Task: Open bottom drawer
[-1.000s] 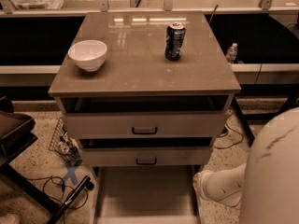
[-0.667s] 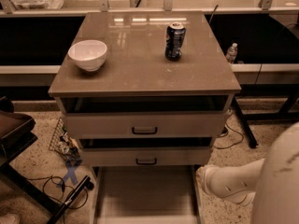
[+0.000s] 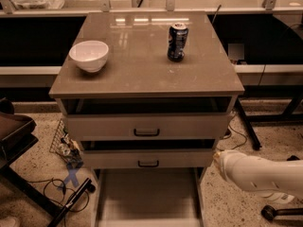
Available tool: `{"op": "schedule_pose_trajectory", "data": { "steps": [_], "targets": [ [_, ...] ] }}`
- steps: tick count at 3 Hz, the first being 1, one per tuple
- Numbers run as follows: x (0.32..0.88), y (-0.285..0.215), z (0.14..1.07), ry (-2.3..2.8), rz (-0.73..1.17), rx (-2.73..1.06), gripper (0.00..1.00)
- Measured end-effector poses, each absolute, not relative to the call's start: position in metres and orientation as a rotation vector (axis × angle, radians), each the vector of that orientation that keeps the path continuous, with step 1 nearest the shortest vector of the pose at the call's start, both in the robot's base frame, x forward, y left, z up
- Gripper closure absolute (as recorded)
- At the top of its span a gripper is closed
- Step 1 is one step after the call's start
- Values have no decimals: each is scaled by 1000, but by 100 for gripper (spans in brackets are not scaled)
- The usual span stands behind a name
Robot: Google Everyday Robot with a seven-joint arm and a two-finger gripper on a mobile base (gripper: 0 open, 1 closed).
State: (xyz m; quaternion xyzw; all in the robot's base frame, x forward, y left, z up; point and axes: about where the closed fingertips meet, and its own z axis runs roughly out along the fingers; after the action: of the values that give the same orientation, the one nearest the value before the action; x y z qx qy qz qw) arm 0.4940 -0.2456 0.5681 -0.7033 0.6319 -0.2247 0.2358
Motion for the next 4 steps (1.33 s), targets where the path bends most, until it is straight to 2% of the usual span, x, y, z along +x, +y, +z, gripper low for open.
{"op": "schedule_pose_trajectory", "data": {
  "steps": [2,4],
  "targets": [
    [499,-302,637,1558,-782,-2066,100],
    [470,-327,703,1444,-812,-2062,100]
  ]
}}
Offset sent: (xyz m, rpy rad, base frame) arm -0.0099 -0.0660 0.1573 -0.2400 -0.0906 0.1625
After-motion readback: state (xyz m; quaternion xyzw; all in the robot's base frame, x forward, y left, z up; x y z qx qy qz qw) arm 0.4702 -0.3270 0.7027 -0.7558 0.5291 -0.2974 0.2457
